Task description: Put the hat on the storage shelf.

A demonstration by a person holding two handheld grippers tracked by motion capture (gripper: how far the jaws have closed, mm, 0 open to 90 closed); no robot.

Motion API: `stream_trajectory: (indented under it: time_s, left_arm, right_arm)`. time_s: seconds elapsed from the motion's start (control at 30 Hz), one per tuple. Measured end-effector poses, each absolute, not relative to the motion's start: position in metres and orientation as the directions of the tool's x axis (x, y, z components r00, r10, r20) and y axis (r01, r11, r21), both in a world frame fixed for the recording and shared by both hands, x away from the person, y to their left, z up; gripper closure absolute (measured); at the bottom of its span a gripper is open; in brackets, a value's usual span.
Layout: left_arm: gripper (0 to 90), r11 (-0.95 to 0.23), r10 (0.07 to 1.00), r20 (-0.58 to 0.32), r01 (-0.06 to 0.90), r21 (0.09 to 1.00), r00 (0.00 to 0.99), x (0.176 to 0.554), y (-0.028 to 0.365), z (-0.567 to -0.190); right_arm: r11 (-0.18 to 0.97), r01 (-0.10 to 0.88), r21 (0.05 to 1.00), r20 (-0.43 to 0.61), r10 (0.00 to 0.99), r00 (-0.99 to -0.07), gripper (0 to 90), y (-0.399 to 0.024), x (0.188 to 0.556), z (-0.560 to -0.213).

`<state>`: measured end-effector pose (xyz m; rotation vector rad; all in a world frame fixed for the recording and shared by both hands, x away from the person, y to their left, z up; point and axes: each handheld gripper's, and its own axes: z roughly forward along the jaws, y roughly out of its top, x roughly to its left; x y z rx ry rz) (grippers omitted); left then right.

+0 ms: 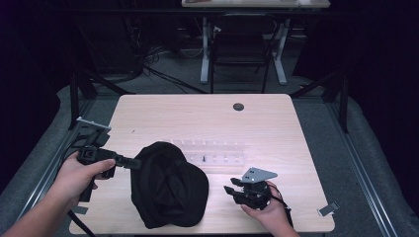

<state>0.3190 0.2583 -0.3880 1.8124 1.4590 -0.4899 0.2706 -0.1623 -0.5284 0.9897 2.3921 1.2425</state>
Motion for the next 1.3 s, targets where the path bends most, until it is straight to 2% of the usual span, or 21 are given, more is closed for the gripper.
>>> stream_trajectory:
  time_s: [1.03,1.3]
  left_arm:
    - [85.2,-0.028,0.477,-0.841,0.960,0.277,0.256,0.325,0.236,-0.361]
    - [85.3,-0.007,0.442,-0.848,0.947,0.322,0.292,0.326,0.234,-0.344]
  right_arm:
    - [0.366,0.462,0.808,0.093,0.695,-0.713,60.5,-0.170,0.273,-0.526]
    - [0.360,0.466,0.808,0.095,0.701,-0.707,60.4,-0.173,0.274,-0.526]
